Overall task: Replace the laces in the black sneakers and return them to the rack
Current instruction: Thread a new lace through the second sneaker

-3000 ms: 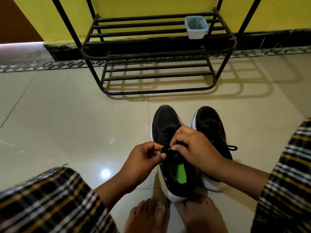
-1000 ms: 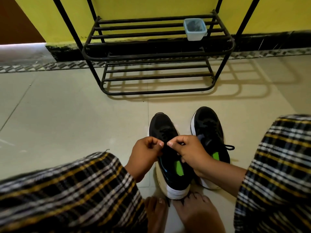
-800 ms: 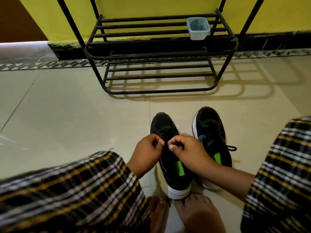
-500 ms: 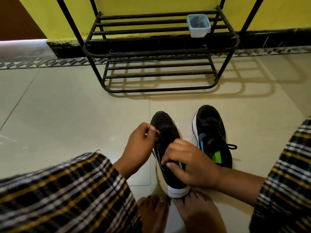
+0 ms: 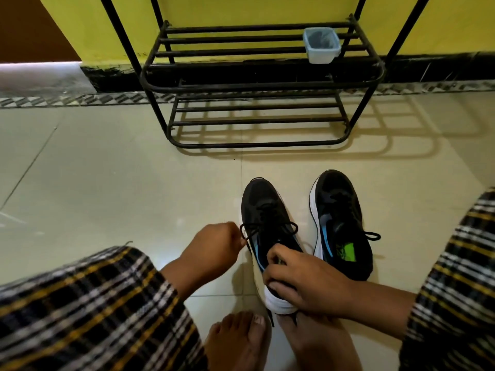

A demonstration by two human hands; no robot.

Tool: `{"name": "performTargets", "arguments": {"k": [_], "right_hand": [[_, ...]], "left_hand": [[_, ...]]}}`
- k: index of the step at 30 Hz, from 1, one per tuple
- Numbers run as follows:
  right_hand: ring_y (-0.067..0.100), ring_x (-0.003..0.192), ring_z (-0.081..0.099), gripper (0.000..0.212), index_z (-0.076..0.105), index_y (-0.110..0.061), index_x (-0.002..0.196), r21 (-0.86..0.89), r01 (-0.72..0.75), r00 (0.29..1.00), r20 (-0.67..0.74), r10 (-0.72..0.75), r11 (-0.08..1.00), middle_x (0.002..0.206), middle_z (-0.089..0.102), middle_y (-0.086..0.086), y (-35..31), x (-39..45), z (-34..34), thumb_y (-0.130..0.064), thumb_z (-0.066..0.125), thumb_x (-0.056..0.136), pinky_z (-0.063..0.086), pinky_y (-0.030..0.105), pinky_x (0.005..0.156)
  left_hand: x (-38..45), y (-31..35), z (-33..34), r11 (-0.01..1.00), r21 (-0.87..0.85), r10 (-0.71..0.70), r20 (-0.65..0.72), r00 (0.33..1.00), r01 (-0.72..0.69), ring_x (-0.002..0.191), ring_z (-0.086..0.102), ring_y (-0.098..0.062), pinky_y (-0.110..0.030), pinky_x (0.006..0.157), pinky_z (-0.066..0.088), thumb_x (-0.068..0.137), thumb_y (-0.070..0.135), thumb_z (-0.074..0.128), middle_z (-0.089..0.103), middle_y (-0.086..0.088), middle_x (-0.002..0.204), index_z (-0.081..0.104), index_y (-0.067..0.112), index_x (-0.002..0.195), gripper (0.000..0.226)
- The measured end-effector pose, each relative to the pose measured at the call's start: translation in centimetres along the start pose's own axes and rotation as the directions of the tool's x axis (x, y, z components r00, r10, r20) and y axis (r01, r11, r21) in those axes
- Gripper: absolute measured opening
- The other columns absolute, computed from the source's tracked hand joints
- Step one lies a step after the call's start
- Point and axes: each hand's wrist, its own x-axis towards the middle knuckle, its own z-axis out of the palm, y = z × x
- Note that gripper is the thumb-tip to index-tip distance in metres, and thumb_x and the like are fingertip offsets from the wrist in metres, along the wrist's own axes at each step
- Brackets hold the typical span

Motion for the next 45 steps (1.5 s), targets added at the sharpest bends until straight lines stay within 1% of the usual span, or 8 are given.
{"name": "performTargets", "arguments": {"k": [5,8,14,22,29,34,39,45], "right_hand": [[0.018,0.070,0.053,0.026,0.057,-0.026,0.100,-0.018,-0.082,0.996,0.028,0.083,0.996,0.098,0.049,0.000,-0.1,0.3,0.0,-0.039,0.037,0.092,0.032,0.024,0.058],[0.018,0.066,0.056,0.027,0.060,-0.025,0.097,-0.067,-0.102,0.994,0.039,0.105,0.993,0.088,0.054,0.000,-0.1,0.5,0.2,-0.038,0.037,0.090,0.030,0.022,0.054],[0.024,0.086,0.060,0.047,0.061,-0.025,0.108,-0.051,-0.156,0.987,0.037,0.158,0.986,0.096,0.061,0.002,-0.3,0.7,0.3,-0.046,0.025,0.085,0.034,0.027,0.063],[0.017,0.093,0.056,0.051,0.057,-0.030,0.108,0.013,-0.190,0.980,0.056,0.189,0.982,0.099,0.059,-0.004,0.4,0.6,0.4,-0.053,0.020,0.082,0.035,0.025,0.067],[0.013,0.091,0.055,0.032,0.058,-0.031,0.101,0.011,-0.168,0.986,0.019,0.168,0.986,0.096,0.059,-0.005,0.1,0.7,0.2,-0.045,0.032,0.088,0.022,0.012,0.058],[0.013,0.094,0.054,0.050,0.056,-0.032,0.105,-0.003,-0.166,0.985,0.048,0.166,0.986,0.100,0.058,-0.006,0.1,0.6,0.1,-0.054,0.020,0.079,0.025,0.019,0.060],[0.014,0.095,0.054,0.052,0.055,-0.032,0.108,-0.029,-0.163,0.984,0.069,0.164,0.986,0.100,0.056,-0.006,0.1,0.6,0.1,-0.054,0.018,0.080,0.025,0.023,0.066],[0.015,0.093,0.054,0.043,0.054,-0.032,0.107,-0.044,-0.166,0.982,0.087,0.169,0.985,0.098,0.055,-0.006,0.1,0.7,0.1,-0.051,0.023,0.084,0.029,0.025,0.066]], "left_hand": [[0.0,0.4,-0.1,0.955,-0.252,0.128,-0.120,0.985,-0.155,0.075,0.059,-0.001,-0.018,0.070,0.041,0.096,0.014,0.051,0.068,0.007,0.084,0.071,0.015,0.091,0.021],[-0.1,1.3,-1.7,0.719,-0.651,0.078,-0.274,0.958,-0.245,0.091,0.062,0.009,-0.006,0.080,0.042,0.099,0.010,0.044,0.071,0.009,0.096,0.063,0.010,0.087,0.023],[-1.2,2.1,-2.3,0.496,-0.841,0.142,-0.167,0.976,-0.216,0.069,0.058,-0.019,-0.033,0.080,0.052,0.101,0.009,0.035,0.059,0.001,0.059,0.051,0.008,0.078,0.028],[-0.8,0.4,-0.4,0.575,-0.787,-0.118,0.191,0.975,0.224,0.042,0.041,-0.011,-0.023,0.049,0.039,0.095,0.027,0.054,0.046,0.001,0.052,0.051,0.009,0.075,0.026],[-1.3,-1.4,2.4,0.827,-0.343,-0.250,0.485,0.838,0.446,0.048,0.038,-0.012,-0.021,0.042,0.030,0.085,0.039,0.067,0.047,-0.003,0.068,0.051,0.012,0.108,0.039],[0.5,-0.8,3.6,0.977,-0.019,-0.204,0.220,0.954,0.213,0.116,0.053,-0.028,-0.035,0.094,0.046,0.079,0.041,0.071,0.047,-0.012,0.133,0.020,0.012,0.145,0.088],[2.9,0.0,2.6,0.862,-0.505,-0.145,-0.138,0.980,0.056,0.090,0.063,-0.025,-0.036,0.081,0.050,0.095,0.012,0.049,0.064,-0.003,0.102,0.051,0.020,0.127,0.033],[3.5,-0.2,3.5,0.957,-0.269,-0.137,-0.080,0.987,0.111,0.097,0.059,-0.027,-0.030,0.081,0.044,0.094,0.020,0.054,0.065,-0.012,0.102,0.063,0.008,0.105,0.019]]}}
